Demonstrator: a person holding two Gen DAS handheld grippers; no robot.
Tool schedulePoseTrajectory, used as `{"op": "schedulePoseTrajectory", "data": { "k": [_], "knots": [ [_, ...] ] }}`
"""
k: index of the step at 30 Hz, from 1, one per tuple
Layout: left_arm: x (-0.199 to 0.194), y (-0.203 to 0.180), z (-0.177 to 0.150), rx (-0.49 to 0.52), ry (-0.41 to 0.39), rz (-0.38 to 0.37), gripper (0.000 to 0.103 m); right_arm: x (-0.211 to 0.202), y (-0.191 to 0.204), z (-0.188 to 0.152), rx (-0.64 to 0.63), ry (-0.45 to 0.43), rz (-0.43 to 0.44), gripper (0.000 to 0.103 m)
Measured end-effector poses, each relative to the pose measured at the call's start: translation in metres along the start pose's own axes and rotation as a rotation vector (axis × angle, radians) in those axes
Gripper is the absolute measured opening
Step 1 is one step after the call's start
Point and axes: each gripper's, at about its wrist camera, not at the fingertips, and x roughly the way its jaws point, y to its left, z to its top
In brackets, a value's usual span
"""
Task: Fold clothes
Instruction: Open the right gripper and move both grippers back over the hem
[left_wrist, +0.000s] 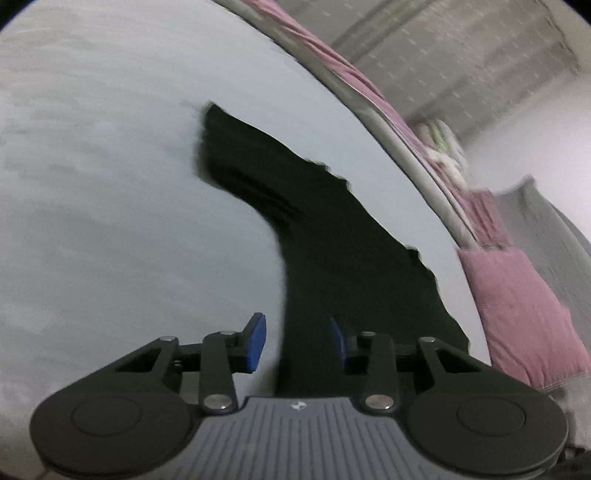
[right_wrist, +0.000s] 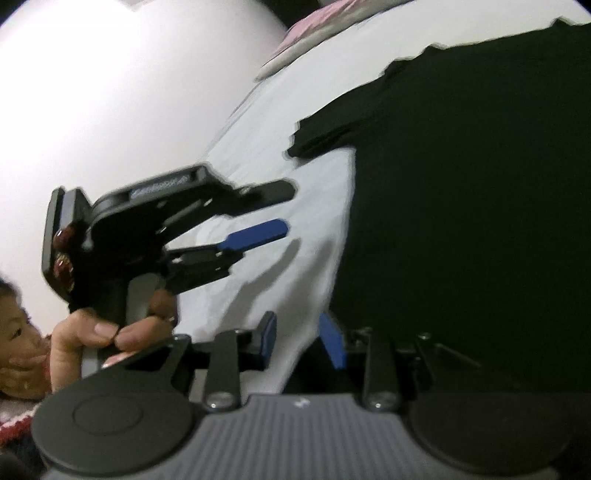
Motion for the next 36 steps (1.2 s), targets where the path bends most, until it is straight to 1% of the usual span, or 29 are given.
{"op": "schedulePoseTrajectory", "data": {
  "k": [1, 2, 5, 8, 9, 11, 14, 17, 19, 22, 25, 30, 36],
  "knots": [
    [0.003, -0.005, -0.003, 0.020, 0.016, -0.015, 0.035, -0.008, -0.005, -0.001, 0.002, -0.015, -0.030, 0.038],
    [0.006, -0.009, -0.006, 0.042, 0.035, -0.024, 0.035, -0.016, -0.012, -0.001, 0.008, -0.030, -0.058, 0.040],
    [0.013, -0.022, -0.014, 0.110, 0.087, -0.038, 0.035, -0.042, -0.031, -0.005, 0.025, -0.075, -0.139, 0.043],
    [0.021, -0.033, -0.022, 0.182, 0.147, -0.042, 0.035, -0.067, -0.046, -0.007, 0.019, -0.122, -0.241, 0.047],
    [0.024, -0.035, -0.025, 0.206, 0.168, -0.032, 0.035, -0.075, -0.052, -0.007, 0.018, -0.138, -0.271, 0.048],
    [0.025, -0.039, -0.033, 0.259, 0.191, 0.019, 0.035, -0.093, -0.063, -0.010, 0.024, -0.162, -0.326, 0.049],
    [0.020, -0.043, -0.044, 0.334, 0.189, 0.081, 0.035, -0.115, -0.081, -0.018, 0.048, -0.183, -0.376, 0.049],
    [0.010, -0.046, -0.055, 0.402, 0.190, 0.110, 0.035, -0.134, -0.096, -0.029, 0.077, -0.193, -0.395, 0.049],
    [0.005, -0.048, -0.061, 0.426, 0.188, 0.128, 0.035, -0.148, -0.101, -0.039, 0.089, -0.199, -0.394, 0.049],
    [0.002, -0.049, -0.064, 0.425, 0.191, 0.163, 0.035, -0.171, -0.105, -0.056, 0.096, -0.195, -0.420, 0.050],
    [-0.005, -0.051, -0.070, 0.422, 0.204, 0.210, 0.035, -0.194, -0.111, -0.075, 0.113, -0.177, -0.427, 0.052],
    [-0.027, -0.053, -0.095, 0.469, 0.234, 0.261, 0.035, -0.225, -0.115, -0.105, 0.163, -0.182, -0.423, 0.052],
    [-0.053, -0.055, -0.119, 0.520, 0.278, 0.320, 0.036, -0.251, -0.113, -0.137, 0.186, -0.182, -0.422, 0.052]
  ]
}}
